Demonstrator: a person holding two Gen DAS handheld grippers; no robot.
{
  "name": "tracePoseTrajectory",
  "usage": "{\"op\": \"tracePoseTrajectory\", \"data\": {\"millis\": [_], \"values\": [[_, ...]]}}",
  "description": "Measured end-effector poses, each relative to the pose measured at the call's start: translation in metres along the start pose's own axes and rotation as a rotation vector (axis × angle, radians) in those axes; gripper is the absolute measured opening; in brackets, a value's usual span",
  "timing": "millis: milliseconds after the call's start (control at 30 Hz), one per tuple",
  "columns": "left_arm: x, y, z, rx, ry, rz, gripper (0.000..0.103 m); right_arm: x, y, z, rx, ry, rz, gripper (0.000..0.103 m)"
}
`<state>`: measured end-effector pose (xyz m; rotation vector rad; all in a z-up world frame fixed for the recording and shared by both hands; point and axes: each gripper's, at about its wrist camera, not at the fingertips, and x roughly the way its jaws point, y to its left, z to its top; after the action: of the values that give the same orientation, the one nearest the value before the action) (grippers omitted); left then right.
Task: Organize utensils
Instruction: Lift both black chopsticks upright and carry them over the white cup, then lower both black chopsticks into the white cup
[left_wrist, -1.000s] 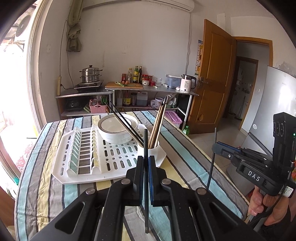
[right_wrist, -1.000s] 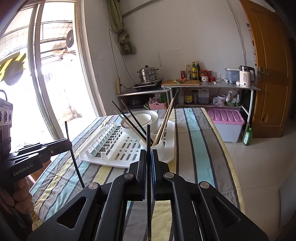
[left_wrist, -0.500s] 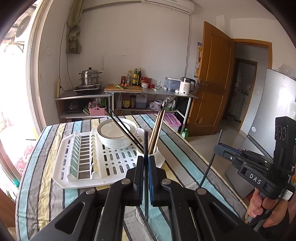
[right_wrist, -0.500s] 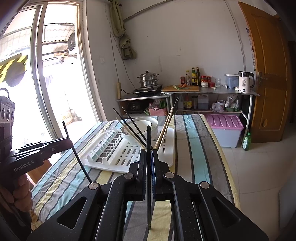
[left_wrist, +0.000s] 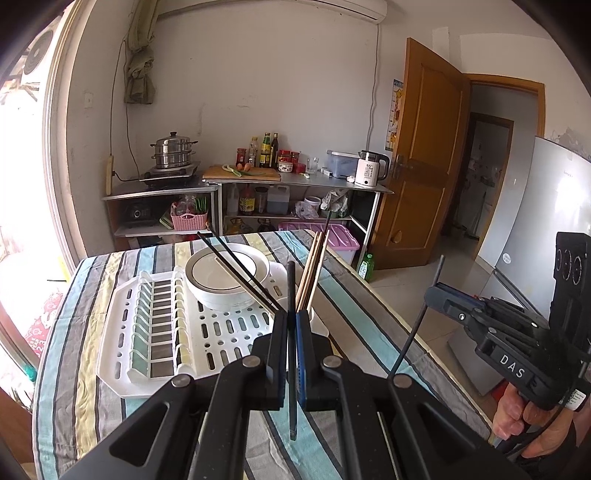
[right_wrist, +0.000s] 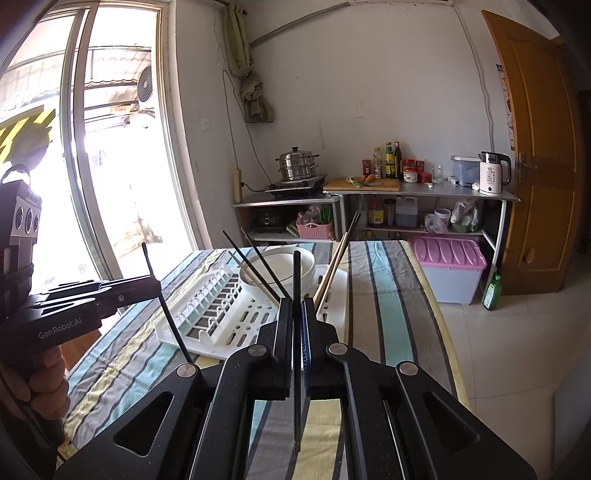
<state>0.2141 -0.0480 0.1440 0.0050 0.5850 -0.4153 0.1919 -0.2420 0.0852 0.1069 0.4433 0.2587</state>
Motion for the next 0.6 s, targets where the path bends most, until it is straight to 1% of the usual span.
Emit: {"op": "tracePoseTrajectory", "data": {"millis": [167, 600], "values": [[0.006, -0.003, 0.016, 0.013, -0.003, 0.001, 0.004, 0.005, -0.003, 0.01, -0.005, -0.011, 0.001, 0.004], [0.024, -0.009, 0.063, 0.006, -0.01, -0.03, 0.004, 0.018, -0.005, 0.041, -0.021, -0.036, 0.004, 0.004]]}}
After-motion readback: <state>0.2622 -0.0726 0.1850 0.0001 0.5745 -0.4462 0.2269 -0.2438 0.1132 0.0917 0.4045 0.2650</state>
